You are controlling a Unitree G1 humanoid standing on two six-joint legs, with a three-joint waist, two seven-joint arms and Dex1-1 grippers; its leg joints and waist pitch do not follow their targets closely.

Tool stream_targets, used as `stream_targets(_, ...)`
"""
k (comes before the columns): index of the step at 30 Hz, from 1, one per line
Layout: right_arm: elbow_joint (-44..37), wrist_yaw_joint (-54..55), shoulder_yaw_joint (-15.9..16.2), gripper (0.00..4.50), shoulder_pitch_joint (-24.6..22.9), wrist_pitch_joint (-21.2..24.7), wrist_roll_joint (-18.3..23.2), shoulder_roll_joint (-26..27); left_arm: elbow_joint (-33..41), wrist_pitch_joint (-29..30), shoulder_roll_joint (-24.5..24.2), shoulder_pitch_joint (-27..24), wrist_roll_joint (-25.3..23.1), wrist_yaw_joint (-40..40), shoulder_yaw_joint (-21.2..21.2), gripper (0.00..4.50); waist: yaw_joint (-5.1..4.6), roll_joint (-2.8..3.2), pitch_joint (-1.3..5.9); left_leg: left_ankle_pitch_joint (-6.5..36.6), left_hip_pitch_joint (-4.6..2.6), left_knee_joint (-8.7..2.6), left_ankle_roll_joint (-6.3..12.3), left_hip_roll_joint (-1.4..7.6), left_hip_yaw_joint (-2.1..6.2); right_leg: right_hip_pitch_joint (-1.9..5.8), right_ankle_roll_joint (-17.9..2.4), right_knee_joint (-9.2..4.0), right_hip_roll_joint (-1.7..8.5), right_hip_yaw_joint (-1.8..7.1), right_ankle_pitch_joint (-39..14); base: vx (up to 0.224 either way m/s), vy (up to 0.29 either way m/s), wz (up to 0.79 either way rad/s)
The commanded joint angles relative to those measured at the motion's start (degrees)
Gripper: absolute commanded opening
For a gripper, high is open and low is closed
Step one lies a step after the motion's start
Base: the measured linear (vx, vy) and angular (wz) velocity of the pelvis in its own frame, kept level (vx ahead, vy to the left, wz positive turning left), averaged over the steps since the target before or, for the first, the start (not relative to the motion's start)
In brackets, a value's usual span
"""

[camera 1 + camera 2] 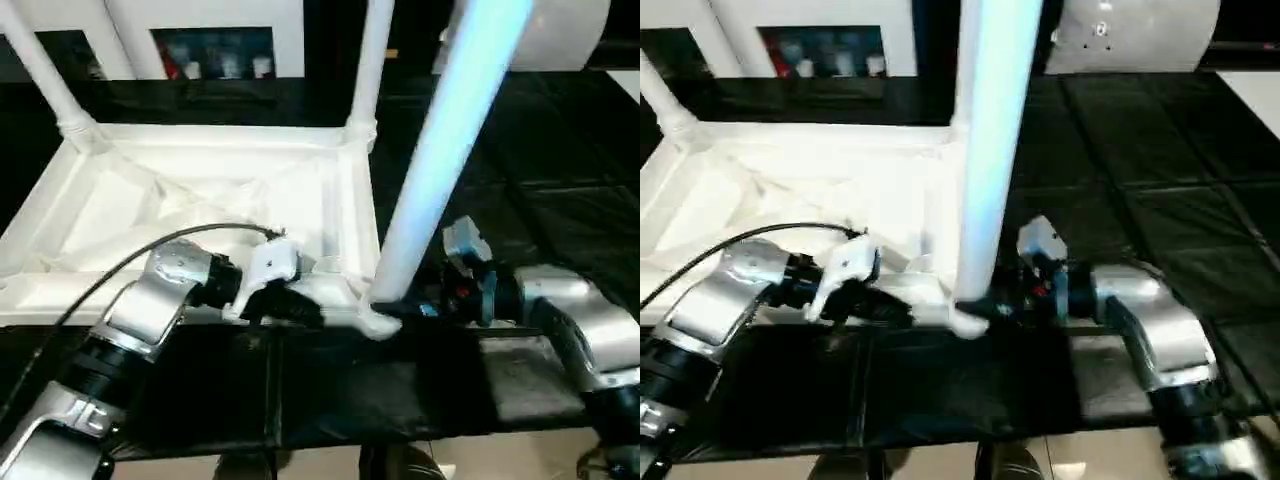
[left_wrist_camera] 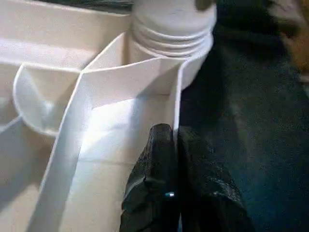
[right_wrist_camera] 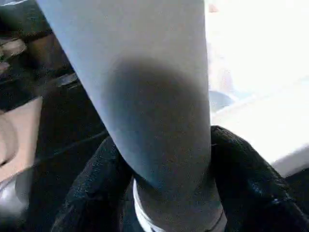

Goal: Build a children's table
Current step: Rotate leg to tighten

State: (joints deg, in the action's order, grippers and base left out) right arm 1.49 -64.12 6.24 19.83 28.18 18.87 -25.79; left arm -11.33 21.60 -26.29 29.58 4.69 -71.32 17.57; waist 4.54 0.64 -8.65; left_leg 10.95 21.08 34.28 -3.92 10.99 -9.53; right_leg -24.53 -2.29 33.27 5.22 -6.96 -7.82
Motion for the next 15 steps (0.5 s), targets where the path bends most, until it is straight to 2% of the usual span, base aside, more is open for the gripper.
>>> stream_targets(1, -2.2, 7.8, 4.0, 2.14, -0.4, 5.3, 0.3, 7.6, 2.5, 4.7, 5.6, 1.7, 0.1, 8.4, -0.2, 0.0, -0.56, -0.82, 4.79, 7.4, -0.16, -4.07, 3.57, 1.57, 0.35, 4.03, -7.2, -4.55, 3.4, 3.2, -26.8, 0.0, 0.0, 0.0)
stream_targets(2, -1.7, 12.5, 3.2, 2.13, 0.0, 7.1, 0.0, 10.9, 2.1, 6.4, 7.7, 2.3, -0.6, 11.9, -0.8, 0.0, -0.92, -0.81, 4.56, 8.9, -0.43, -4.08, 2.56, 1.27, 0.41, 3.81, -5.7, -5.33, 3.58, 2.92, -30.9, 0.0, 0.0, 0.0)
stream_targets(3, -1.4, 16.8, 2.5, 2.12, 0.4, 8.3, -0.6, 13.9, 1.6, 7.9, 9.7, 2.9, -1.3, 15.2, -1.5, 0.0, -1.52, -0.76, 4.5, 9.8, -0.32, -4.16, 1.71, 1.21, 0.65, 4.03, -4.3, -5.69, 3.59, 2.6, -33.5, 0.0, 0.0, 0.0)
stream_targets(4, -0.7, 20.9, 2.0, 2.12, 0.9, 9.6, -1.5, 16.7, 0.9, 9.2, 11.8, 3.5, -1.7, 18.3, -2.1, 0.0, -1.97, -1.15, 4.56, 10.2, -0.31, -4.18, 1.33, 1.27, 0.67, 4.0, -3.7, -5.9, 3.49, 2.49, -34.1, 0.0, 0.0, 0.0)
stream_targets(5, -0.4, 23.1, 1.8, 2.12, 1.1, 10.2, -2.1, 18.2, 0.6, 9.8, 12.9, 3.9, -2.0, 19.9, -2.4, 0.0, -2.58, -0.98, 4.32, 12.1, -0.57, -4.14, 0.62, 1.03, 0.89, 3.76, -2.5, -6.5, 3.54, 2.0, -36.7, 0.0, 0.0, 0.0)
stream_targets(6, 0.4, 25.9, 1.9, 2.12, 1.3, 10.1, -3.3, 20.1, -0.2, 10.3, 14.5, 4.5, -2.6, 22.4, -2.8, 0.0, -3.12, -1.02, 4.39, 13.5, -0.6, -4.06, 0.65, 0.86, 1.09, 4.1, -1.2, -6.9, 3.7, 1.68, -38.1, 0.0, 0.0, 0.0)
stream_targets(8, 1.9, 31.3, 1.8, 2.11, 1.7, 10.0, -5.2, 23.8, -1.7, 10.9, 17.3, 5.6, -3.6, 27.0, -3.6, 0.0, -3.78, -0.88, 4.59, 13.7, -0.44, -4.23, 1.07, 0.99, 1.19, 4.21, -0.5, -7.08, 3.63, 1.5, -37.0, 0.0, 0.0, 0.0)
stream_targets(9, 3.0, 36.1, 1.3, 2.11, 2.1, 9.6, -6.2, 26.7, -2.3, 11.7, 19.4, 6.3, -4.2, 30.8, -4.4, 0.0, -4.15, -0.8, 4.7, 14.0, -0.85, -4.06, 1.24, 0.82, 1.14, 3.96, -0.8, -7.37, 3.66, 1.37, -36.4, 0.0, 0.0, 0.0)
stream_targets(12, 4.8, 42.3, 0.1, 2.11, 2.8, 9.2, -7.9, 30.2, -2.6, 12.5, 21.6, 7.0, -5.0, 34.5, -5.1, 0.0, -4.54, -0.8, 4.53, 15.4, -1.23, -4.25, 1.87, 0.83, 1.15, 3.65, -1.2, -7.49, 3.48, 1.34, -35.8, 0.0, 0.0, 0.0)
stream_targets(13, 5.7, 44.9, -0.7, 2.11, 3.2, 8.8, -8.7, 31.8, -2.6, 12.9, 22.6, 7.2, -5.5, 36.0, -5.4, 0.0, -4.61, -0.72, 4.59, 15.9, -1.22, -4.28, 1.86, 0.86, 1.22, 3.79, -1.0, -7.53, 3.43, 1.23, -35.9, 0.0, 0.0, 0.0)
stream_targets(14, 6.9, 47.7, -2.1, 2.44, 3.8, 6.9, -9.6, 34.0, -2.4, 13.1, 23.8, 7.6, -6.5, 37.6, -5.5, 0.0, -4.74, -0.67, 4.61, 17.2, -1.53, -4.29, 1.85, 0.89, 1.21, 3.58, -0.5, -7.81, 3.49, 1.11, -36.1, 0.0, 0.0, 0.0)
stream_targets(15, 6.9, 48.0, -2.1, 2.44, 3.9, 5.9, -10.0, 34.2, -2.3, 13.1, 24.0, 7.6, -6.8, 37.7, -5.4, 0.0, -4.71, -0.62, 4.71, 17.3, -1.58, -4.33, 1.91, 0.98, 1.25, 3.69, -0.5, -7.8, 3.57, 1.1, -35.7, 0.0, 0.0, 0.0)
